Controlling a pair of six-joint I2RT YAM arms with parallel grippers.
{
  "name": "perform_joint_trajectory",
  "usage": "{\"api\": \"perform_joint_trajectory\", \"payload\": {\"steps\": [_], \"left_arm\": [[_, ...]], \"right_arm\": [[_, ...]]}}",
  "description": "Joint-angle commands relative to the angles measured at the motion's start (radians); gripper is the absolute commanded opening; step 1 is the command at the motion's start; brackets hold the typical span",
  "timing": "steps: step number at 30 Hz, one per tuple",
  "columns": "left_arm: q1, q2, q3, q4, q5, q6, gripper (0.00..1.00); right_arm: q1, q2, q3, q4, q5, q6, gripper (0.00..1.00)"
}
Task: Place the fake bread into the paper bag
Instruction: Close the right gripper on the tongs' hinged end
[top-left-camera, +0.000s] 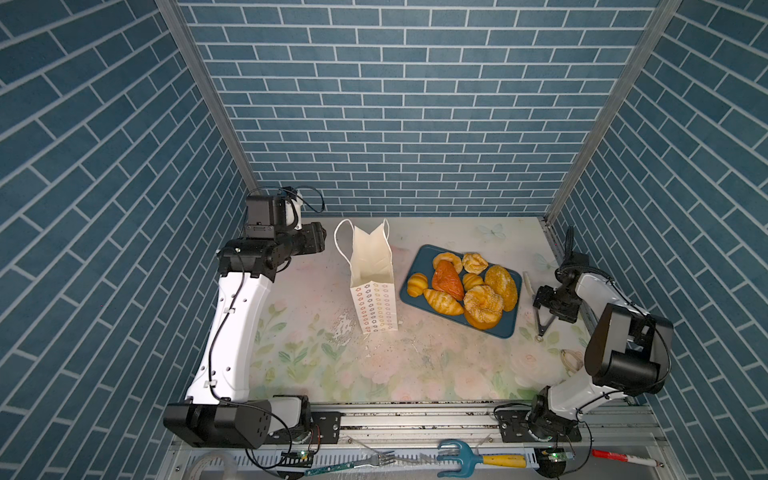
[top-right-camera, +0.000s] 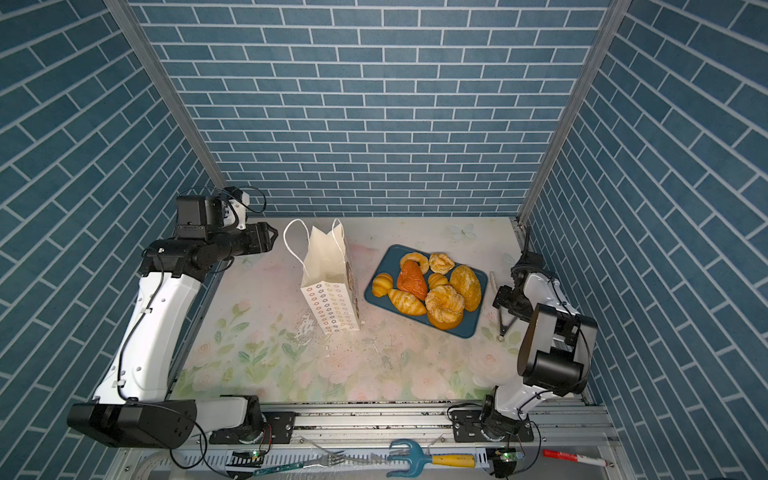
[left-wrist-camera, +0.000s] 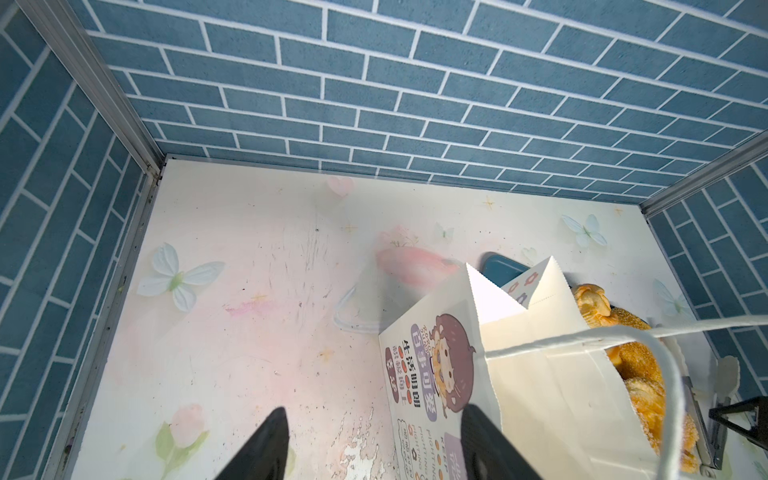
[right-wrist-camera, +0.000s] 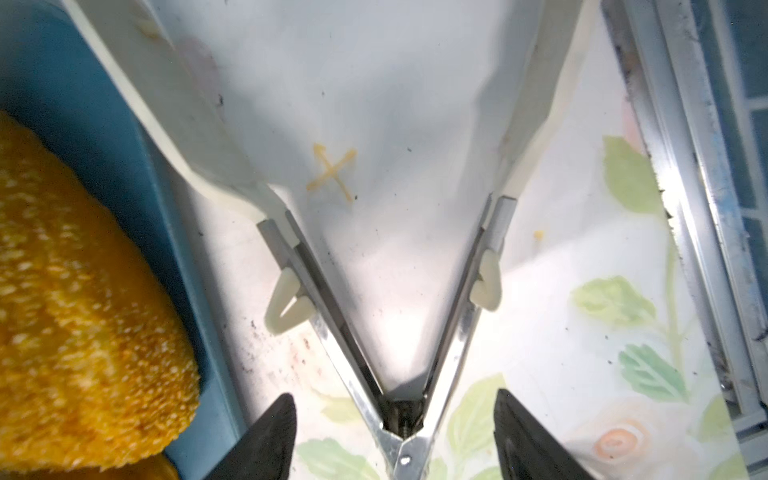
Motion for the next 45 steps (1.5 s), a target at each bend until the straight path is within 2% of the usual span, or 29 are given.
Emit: {"api": "perform_joint_trajectory", "payload": {"steps": [1, 7, 15, 23, 29, 34, 36, 45], "left_arm": [[0.003, -0.009, 0.014, 0.017, 0.012, 0.013, 0.68], [0.003, -0.027, -0.003, 0.011, 0.012, 0.037, 0.68], [0.003, -0.020, -0.003, 0.012, 0.014, 0.047, 0.68], [0.003, -0.020, 0.006, 0.000, 0.001, 0.051, 0.68], [0.003, -0.004, 0.013, -0.010, -0.020, 0.064, 0.68], [0.003, 0.010, 0.040, -0.026, -0.031, 0.039, 0.68], [0.003, 0.006, 0.033, -0.030, -0.041, 0.028, 0.68], [0.002, 0.003, 0.011, -0.052, -0.051, -0.006, 0.68]], "right_arm": [[-0.008, -0.013, -0.036, -0.050, -0.007, -0.006, 0.75], [-0.009, 0.001, -0.042, -0.054, -0.051, -0.026, 0.75], [-0.009, 0.055, -0.068, -0.017, -0.007, -0.004, 0.76], [-0.007, 0.152, -0.021, 0.043, 0.012, 0.009, 0.70], [-0.008, 0.208, 0.032, 0.058, 0.046, 0.018, 0.60], [-0.005, 0.249, 0.087, 0.081, 0.077, -0.033, 0.57], [-0.004, 0.283, 0.123, 0.073, 0.079, -0.063, 0.52], [-0.005, 0.329, 0.180, 0.059, 0.002, -0.139, 0.56]]}}
